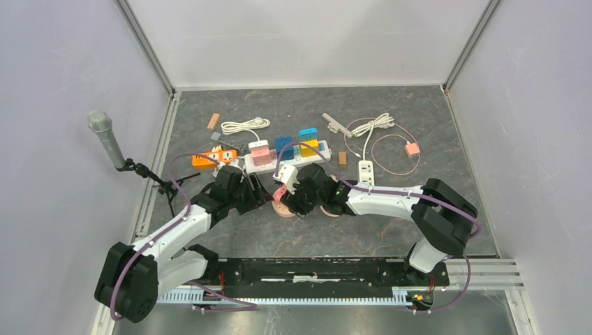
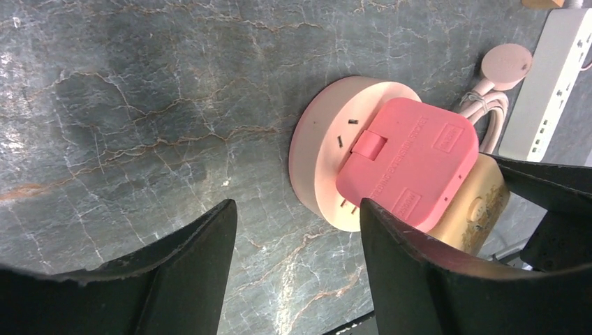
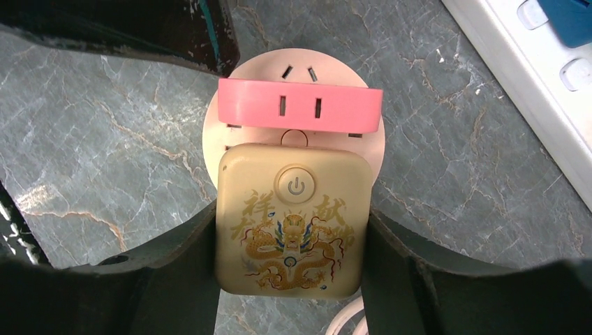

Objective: Pull the plug off the socket

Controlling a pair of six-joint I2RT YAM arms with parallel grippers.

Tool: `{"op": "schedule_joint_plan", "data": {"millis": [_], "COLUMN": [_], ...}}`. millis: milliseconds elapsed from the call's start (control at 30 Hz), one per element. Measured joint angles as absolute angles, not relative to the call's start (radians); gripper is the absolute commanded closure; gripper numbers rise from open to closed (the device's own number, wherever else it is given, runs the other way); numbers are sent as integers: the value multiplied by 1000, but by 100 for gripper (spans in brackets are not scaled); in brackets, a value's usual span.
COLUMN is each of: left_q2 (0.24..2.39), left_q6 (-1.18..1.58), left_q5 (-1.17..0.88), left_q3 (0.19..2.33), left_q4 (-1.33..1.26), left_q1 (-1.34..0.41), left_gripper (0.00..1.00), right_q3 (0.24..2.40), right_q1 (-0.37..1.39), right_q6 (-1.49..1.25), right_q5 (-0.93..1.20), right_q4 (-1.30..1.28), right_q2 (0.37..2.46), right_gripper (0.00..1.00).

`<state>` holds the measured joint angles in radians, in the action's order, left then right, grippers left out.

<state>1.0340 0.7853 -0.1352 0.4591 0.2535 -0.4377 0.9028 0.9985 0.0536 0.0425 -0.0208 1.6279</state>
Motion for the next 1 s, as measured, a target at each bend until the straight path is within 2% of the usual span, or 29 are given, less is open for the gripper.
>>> {"op": "schedule_joint_plan", "data": {"millis": [367, 600, 833, 1000], "left_q2": [1167, 1236, 1250, 1266], "left_q6": [827, 841, 860, 867], "left_q5": [-134, -173, -187, -189], "left_q3": [448, 468, 469, 479], "left_q4": [194, 117, 81, 71], "left_q1": [-438, -431, -431, -431], "left_gripper": [51, 58, 78, 82], "right_q3": [921, 947, 957, 967], "right_q1": [999, 992, 991, 973], "right_q6": [20, 15, -13, -35], "right_q5": [41, 31, 22, 38], "right_q4": [-10, -28, -38, -43], "right_q2": [1649, 1666, 1671, 1677], "right_gripper": [100, 100, 100, 100]}}
